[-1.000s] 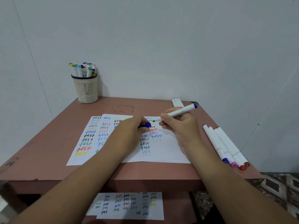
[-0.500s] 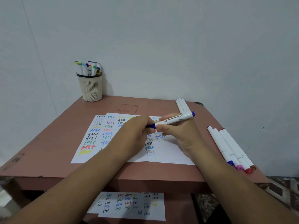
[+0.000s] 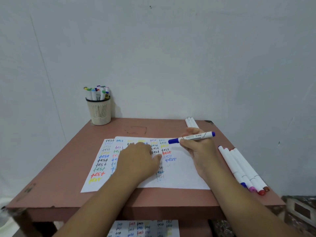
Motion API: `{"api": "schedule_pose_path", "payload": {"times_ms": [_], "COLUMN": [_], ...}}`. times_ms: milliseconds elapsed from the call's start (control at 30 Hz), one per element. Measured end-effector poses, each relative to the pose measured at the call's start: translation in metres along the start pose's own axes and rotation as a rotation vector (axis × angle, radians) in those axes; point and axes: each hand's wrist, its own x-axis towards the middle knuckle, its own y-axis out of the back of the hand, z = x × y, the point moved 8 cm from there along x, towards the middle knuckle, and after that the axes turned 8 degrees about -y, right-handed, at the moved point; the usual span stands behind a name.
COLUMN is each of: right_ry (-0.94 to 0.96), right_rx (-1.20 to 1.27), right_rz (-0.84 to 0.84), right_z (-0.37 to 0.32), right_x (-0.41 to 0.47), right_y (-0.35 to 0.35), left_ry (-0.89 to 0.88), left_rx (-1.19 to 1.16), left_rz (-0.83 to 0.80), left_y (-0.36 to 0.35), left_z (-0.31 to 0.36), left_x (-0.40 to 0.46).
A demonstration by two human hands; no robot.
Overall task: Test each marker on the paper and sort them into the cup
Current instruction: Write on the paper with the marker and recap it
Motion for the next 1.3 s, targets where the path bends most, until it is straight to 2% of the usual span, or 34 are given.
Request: {"api": "schedule_pose_path", "payload": {"times_ms": [100, 167, 267, 333, 433, 633, 867, 1067, 1300], "right_ry": [0.04, 0.041, 0.035, 0.038, 0.038, 0.169, 0.311, 0.355, 0.417], "right_rx": [-0.184, -0.252, -0.086, 0.039, 0.089, 0.003, -0.095, -0.619, -0.962], "right_rz": [0.092, 0.104, 0.06, 0.003, -0.073, -0.155, -0.111, -0.206, -0.204], "right_z": [-0.005, -0.012, -0.034, -0.055, -0.077, -0.103, -0.098, -0.078, -0.049], "right_x": [0.001, 0.006, 0.019, 0.031, 0.052, 0.092, 0.146, 0.169, 0.179], "right_y": [0.003, -0.008, -0.036, -0.063, -0.11, -0.203, -0.277, -0.333, -0.356], "left_ry": [-0.013, 0.005, 0.051, 0.06, 0.081, 0.153, 0.133, 0.127, 0.115], "left_rx": [-0.024, -0.132, -0.403, -0.494, -0.562, -0.501, -0.504, -0.486, -0.438], "left_rz": [-0.162, -0.234, -0.229, -0.158, 0.018, 0.327, 0.371, 0.389, 0.393], "left_y": [0.004, 0.007, 0.013, 0.023, 0.044, 0.049, 0.03, 0.027, 0.024], "left_z": [-0.003, -0.014, -0.041, -0.067, -0.107, -0.182, -0.206, -0.208, -0.207], "left_x": [0.005, 0.01, 0.021, 0.034, 0.052, 0.067, 0.074, 0.079, 0.08]}}
